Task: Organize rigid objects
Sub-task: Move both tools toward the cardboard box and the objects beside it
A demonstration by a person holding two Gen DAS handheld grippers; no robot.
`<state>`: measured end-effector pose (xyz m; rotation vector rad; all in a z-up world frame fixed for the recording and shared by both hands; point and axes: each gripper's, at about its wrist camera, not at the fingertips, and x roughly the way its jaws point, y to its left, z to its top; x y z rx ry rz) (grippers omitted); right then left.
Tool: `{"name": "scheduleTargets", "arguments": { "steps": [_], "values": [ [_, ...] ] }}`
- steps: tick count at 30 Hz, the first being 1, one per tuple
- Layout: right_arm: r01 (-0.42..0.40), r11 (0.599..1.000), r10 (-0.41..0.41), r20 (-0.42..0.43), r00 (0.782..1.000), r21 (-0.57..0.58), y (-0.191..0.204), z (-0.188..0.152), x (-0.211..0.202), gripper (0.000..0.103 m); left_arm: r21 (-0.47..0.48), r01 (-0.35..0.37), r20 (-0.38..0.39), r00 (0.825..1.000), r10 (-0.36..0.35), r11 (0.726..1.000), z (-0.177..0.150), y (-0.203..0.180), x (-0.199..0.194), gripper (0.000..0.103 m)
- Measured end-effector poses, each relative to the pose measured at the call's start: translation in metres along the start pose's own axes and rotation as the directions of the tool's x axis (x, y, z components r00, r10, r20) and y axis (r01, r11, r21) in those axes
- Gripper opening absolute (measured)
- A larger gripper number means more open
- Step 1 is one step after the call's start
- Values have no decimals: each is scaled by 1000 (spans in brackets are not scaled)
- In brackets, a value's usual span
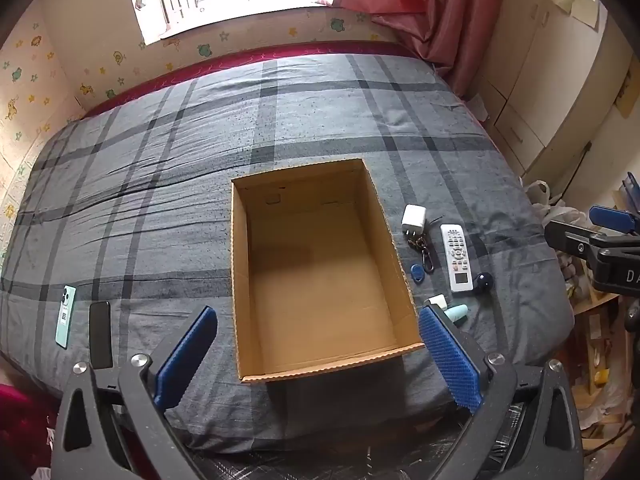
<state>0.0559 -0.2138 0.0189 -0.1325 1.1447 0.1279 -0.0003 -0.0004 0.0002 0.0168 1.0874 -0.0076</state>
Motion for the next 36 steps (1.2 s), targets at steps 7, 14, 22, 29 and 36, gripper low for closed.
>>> {"name": "scheduleTargets", "arguments": {
  "steps": [7, 14, 22, 29, 36],
  "values": [
    [11, 1000, -11, -3, 1000, -8, 1, 1, 3, 103, -7, 7, -25, 1000, -7, 1000, 5, 5, 8, 103],
    [0, 1000, 1, -19, 1000, 6, -5, -2, 15, 103, 7, -1, -26, 1000, 1, 1000, -3, 4, 10, 103],
    [14, 1000, -13, -24, 1000, 15, -4, 0, 17, 103, -2, -8, -19, 1000, 8, 1000, 2, 10, 14, 103],
    [15, 1000, -14, -34, 999, 28, -10, 2, 23, 103, -7, -8, -23, 1000, 8, 1000, 2, 14, 18, 103],
    [16, 1000, -16, -26, 1000, 24, -9, 4, 24, 103, -5, -11, -21, 1000, 11, 1000, 2, 15, 18, 103]
  ]
}}
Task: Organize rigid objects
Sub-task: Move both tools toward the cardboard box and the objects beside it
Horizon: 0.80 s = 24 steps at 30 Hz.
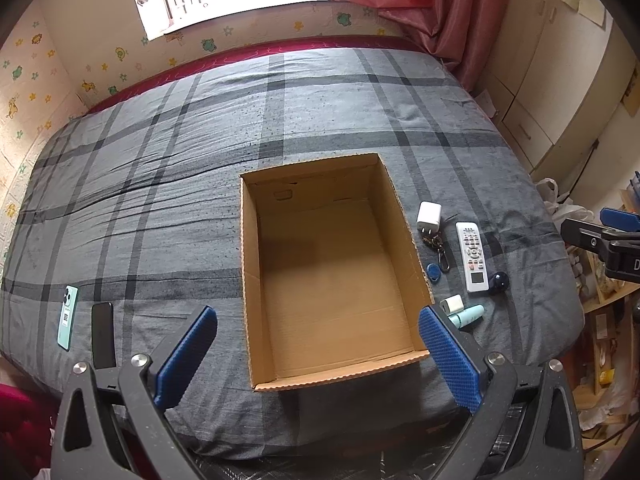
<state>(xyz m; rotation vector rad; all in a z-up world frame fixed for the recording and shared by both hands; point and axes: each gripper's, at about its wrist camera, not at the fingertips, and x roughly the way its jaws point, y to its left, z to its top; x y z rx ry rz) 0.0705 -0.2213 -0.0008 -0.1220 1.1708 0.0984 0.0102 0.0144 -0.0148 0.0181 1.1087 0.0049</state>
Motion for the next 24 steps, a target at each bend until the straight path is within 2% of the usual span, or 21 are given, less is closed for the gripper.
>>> {"name": "scheduleTargets", "arguments": {
  "steps": [24],
  "values": [
    [-1, 1000, 1, 3, 1000, 6, 0, 1, -2, 103, -24, -13, 8, 1000, 13, 1000, 0, 13, -1, 103]
  ]
}}
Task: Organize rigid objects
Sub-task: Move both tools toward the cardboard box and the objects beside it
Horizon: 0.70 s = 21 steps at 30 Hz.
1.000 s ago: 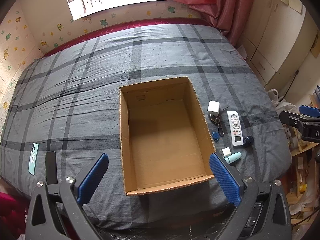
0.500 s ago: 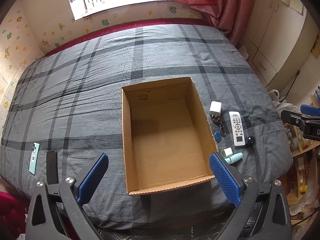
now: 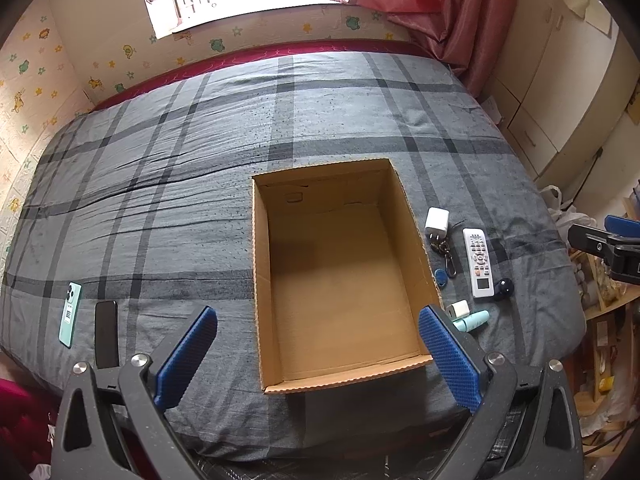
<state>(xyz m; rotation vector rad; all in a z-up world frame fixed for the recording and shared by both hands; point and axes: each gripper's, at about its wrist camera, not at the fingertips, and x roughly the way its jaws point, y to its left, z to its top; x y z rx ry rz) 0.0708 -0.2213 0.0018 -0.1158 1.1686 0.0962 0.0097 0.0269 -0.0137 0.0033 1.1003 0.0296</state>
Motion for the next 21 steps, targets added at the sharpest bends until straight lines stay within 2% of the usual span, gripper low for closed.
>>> {"name": "scheduleTargets", "arguments": {
  "steps": [15, 21],
  "values": [
    [-4, 1000, 4, 2, 1000, 22, -6, 1, 4, 103, -5, -2, -2, 1000, 2, 1000, -1, 5, 7, 103],
    [-5, 999, 5, -3, 1000, 45, -13, 0, 15, 103, -4, 24, -20, 999, -24, 1000, -5, 9, 28, 103]
  ]
}}
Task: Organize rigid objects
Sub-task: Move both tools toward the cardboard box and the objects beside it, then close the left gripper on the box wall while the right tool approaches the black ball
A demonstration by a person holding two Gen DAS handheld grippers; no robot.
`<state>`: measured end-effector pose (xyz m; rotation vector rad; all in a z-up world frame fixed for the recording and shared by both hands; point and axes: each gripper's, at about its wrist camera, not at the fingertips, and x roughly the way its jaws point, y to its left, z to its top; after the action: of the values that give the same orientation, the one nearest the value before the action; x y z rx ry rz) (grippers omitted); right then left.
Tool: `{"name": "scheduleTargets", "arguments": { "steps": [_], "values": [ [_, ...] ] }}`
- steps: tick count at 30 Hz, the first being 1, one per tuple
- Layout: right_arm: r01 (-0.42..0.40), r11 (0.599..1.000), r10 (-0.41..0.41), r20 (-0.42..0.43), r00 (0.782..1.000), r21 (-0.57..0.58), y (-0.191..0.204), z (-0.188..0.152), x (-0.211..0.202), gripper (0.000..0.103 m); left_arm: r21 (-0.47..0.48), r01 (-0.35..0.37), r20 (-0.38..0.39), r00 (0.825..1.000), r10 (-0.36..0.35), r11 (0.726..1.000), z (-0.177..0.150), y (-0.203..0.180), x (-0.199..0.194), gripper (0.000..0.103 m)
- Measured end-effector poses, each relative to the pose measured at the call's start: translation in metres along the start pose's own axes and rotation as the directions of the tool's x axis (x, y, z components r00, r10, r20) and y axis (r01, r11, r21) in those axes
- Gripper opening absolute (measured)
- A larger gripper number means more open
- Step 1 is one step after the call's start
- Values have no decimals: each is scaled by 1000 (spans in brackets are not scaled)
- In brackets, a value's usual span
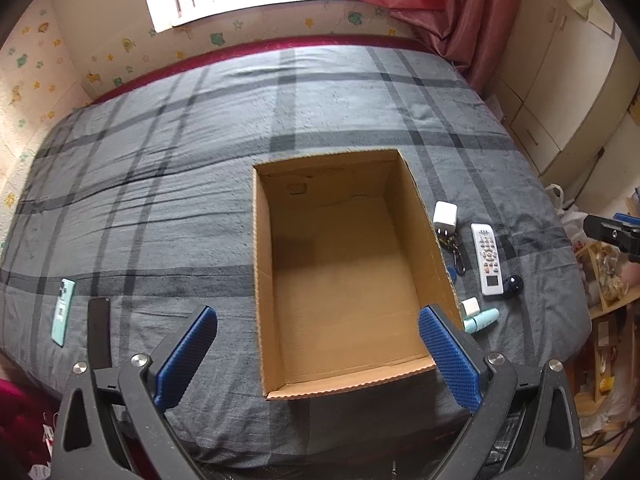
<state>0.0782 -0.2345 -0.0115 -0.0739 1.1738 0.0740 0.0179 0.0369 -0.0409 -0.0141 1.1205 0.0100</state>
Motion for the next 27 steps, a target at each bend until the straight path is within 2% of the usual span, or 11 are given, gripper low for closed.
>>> {"name": "scheduleTargets", "arguments": {
  "steps": [12, 21, 27],
  "values": [
    [15, 998, -15, -2, 1000, 66, -26, -7, 40, 103, -21, -17, 11, 1000, 17, 1000, 0, 26, 46, 103],
    [13, 995, -13, -2, 1000, 95, -34, -17, 77, 103, -7, -14, -38, 999, 14, 1000, -3, 41, 100, 103],
    [17, 994, -16, -9, 1000, 107, -36, -26, 103, 103, -54, -22, -38, 999, 20, 998, -13, 55, 129, 103]
  ]
}}
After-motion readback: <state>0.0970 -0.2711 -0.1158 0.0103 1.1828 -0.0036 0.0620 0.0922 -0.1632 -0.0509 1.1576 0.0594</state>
